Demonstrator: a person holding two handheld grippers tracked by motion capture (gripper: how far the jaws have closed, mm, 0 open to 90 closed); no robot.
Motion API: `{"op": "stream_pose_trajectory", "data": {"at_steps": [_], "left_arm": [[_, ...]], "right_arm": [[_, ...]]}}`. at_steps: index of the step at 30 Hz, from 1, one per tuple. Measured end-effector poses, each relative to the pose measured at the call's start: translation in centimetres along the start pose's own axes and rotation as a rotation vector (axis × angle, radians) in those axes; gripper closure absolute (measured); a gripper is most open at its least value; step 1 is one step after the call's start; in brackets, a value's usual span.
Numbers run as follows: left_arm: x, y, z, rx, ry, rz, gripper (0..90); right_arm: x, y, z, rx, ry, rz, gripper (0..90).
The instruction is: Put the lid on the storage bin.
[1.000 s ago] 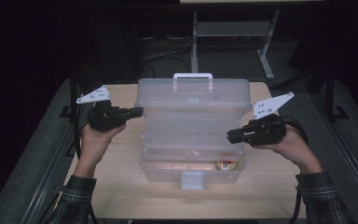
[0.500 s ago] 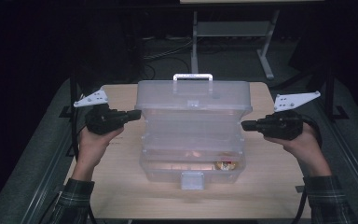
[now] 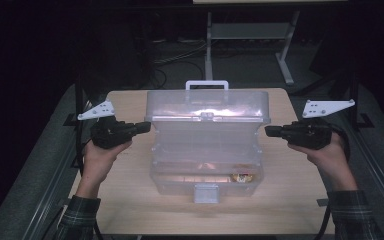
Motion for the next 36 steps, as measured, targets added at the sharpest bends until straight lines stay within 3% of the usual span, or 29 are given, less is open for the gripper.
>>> {"op": "stream_pose_trajectory", "data": {"at_steps": [14, 36], "left_arm": [[0.3, 0.9, -1.3, -0.021, -0.003, -0.023, 89.9], [1.0, 2.1, -4.8, -0.051, -0.018, -0.026, 89.9]], "right_arm": [[0.3, -0.8, -1.0, -0.004, 0.029, -0.004, 90.0], [0.0, -2.9, -3.6, -0.012, -0.010, -0.005, 89.9]]}}
Point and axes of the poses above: each handheld gripper's, and its own axes: x roughly backward along the jaws, z roughly out of its top, y roughly to its right, the point moved 8 cm from there along -x, roughly forward along the jaws, and after that the axes turned 7 degrees about x, right-handed, at the moved point
